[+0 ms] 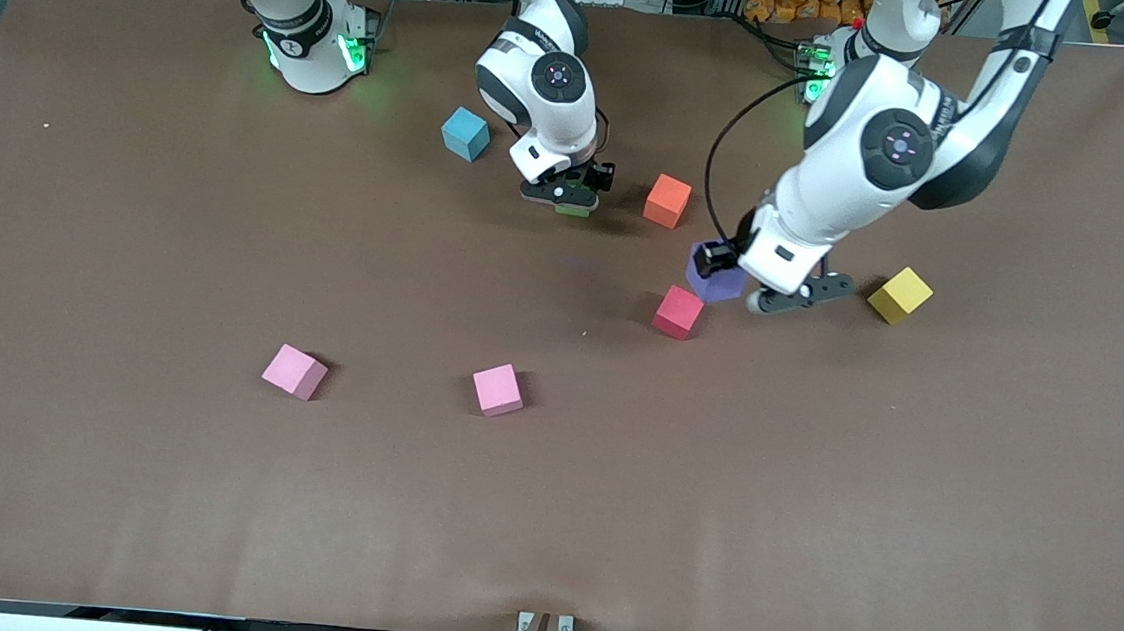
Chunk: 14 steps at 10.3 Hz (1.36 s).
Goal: Arrange blocks into number 1
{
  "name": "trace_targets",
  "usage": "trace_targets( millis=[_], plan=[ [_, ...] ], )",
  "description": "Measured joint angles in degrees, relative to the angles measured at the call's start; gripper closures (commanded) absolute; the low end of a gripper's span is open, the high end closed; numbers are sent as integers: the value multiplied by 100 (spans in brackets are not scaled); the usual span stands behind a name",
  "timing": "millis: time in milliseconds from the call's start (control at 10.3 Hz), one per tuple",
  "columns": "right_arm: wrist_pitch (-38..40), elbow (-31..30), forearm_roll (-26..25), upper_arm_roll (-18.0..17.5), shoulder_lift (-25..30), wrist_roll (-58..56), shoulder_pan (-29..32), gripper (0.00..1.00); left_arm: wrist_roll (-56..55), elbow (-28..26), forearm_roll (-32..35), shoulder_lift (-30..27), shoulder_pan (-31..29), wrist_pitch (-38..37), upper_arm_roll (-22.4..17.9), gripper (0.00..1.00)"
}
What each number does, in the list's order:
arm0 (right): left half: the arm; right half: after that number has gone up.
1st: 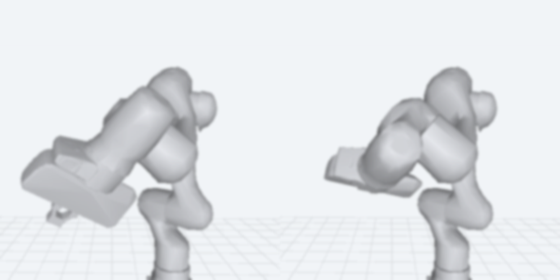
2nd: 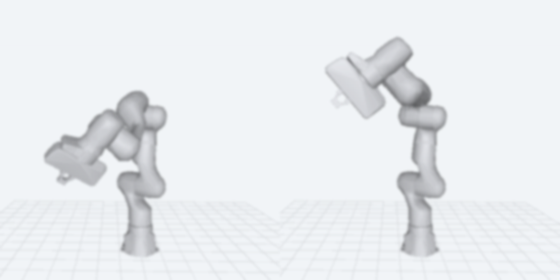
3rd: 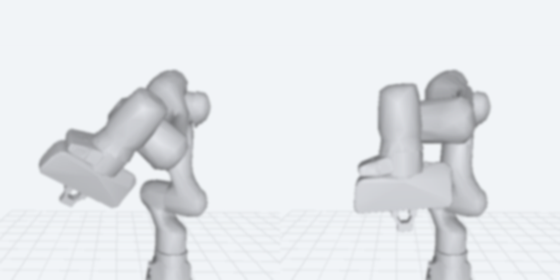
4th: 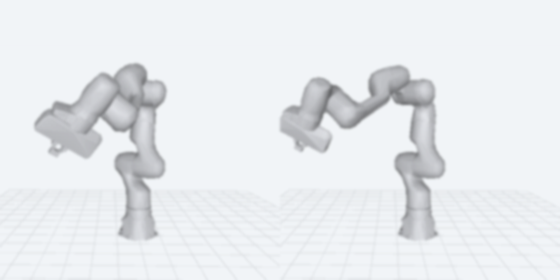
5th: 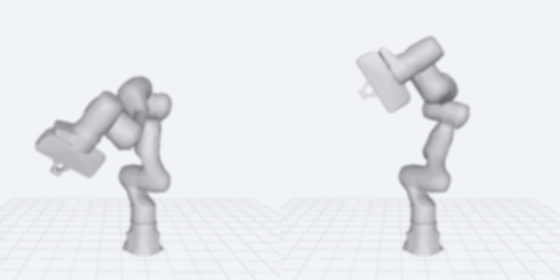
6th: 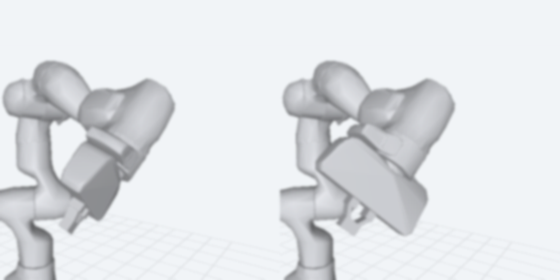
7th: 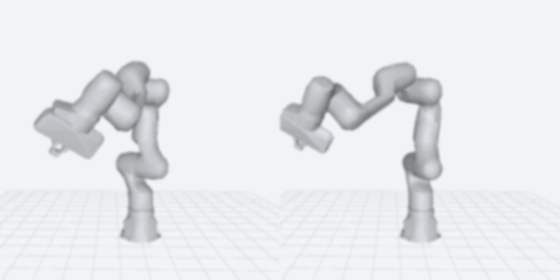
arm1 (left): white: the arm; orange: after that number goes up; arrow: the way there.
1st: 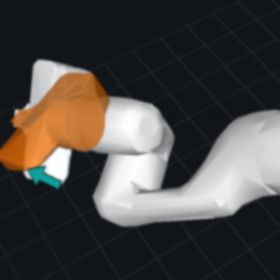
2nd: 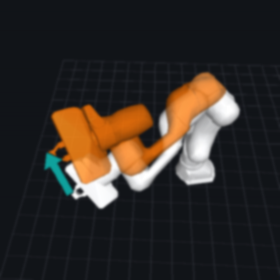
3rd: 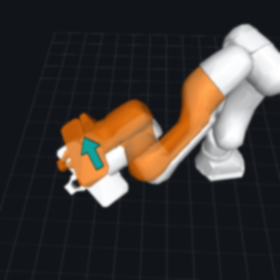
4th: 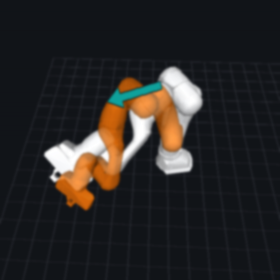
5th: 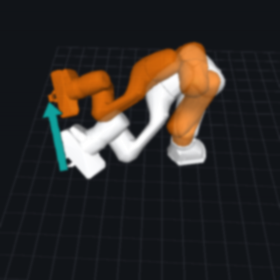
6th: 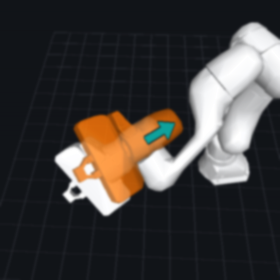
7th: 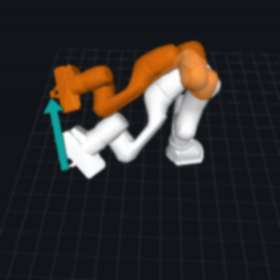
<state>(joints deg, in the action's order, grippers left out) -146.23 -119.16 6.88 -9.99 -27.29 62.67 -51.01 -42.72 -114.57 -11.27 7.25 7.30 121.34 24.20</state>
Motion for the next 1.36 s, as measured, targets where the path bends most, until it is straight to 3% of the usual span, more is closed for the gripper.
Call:
trace_targets(
  millis=[585,974,1364],
  plan=[
    [-43,60,-7,8,270,-81,206,0,-10,3,3,49,90,-3,-6,40],
    [457,71,-14,34,836,-1096,1078,0,-10,16,5,201,169,-20,1,40],
    [659,252,-50,320,920,-2418,2063,0,-687,405,450,986,990,-11,21,40]
  ],
)
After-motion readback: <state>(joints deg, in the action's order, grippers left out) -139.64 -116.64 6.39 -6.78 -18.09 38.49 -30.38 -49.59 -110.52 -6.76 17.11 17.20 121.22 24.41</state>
